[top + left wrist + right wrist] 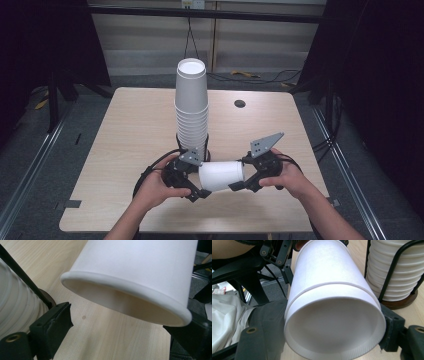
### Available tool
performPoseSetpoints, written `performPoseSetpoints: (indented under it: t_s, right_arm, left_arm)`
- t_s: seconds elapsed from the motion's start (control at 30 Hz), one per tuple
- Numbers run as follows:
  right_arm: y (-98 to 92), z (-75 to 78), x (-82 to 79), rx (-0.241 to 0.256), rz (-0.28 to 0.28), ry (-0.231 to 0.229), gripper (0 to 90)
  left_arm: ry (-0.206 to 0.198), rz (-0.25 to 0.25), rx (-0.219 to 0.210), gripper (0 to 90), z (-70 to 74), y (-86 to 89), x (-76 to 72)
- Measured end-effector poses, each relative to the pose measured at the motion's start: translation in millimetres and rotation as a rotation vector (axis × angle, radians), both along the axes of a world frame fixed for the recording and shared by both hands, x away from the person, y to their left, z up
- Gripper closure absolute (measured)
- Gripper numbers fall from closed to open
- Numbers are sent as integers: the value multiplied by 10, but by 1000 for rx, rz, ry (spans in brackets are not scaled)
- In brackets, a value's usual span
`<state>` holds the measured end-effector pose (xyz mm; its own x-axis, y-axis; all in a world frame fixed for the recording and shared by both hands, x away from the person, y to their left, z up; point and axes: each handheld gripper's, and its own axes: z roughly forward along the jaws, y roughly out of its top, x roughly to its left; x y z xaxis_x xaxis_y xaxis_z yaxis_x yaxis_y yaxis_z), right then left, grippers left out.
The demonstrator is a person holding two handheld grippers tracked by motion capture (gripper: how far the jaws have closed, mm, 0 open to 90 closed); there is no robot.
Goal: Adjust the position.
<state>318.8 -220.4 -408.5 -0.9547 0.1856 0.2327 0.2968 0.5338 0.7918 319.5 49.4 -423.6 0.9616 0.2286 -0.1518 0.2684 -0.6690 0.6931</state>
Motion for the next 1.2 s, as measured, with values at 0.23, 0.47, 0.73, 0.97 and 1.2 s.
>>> performPoseSetpoints:
  t_s: [0.23, 0.47, 0.73, 0.97, 1.2]
  right_arm:
    - [27, -3, -7, 2, 16, 0, 249]
    - [48, 0, -8, 0, 29, 1, 249]
    - [49, 3, 3, 4, 34, 5, 249]
    - [45, 4, 4, -2, 35, -4, 250]
    - [51, -22, 9, 6, 38, 2, 248]
  left_arm:
    - [-20, -21, -16, 49, 14, -23, -11]
    - [-31, -38, -11, 28, 13, -33, -6]
    - [-34, -47, -33, 49, 13, -49, -21]
    - [-36, -61, -9, 103, 22, -54, -21]
    - [-30, -57, 12, 126, 46, -47, -40]
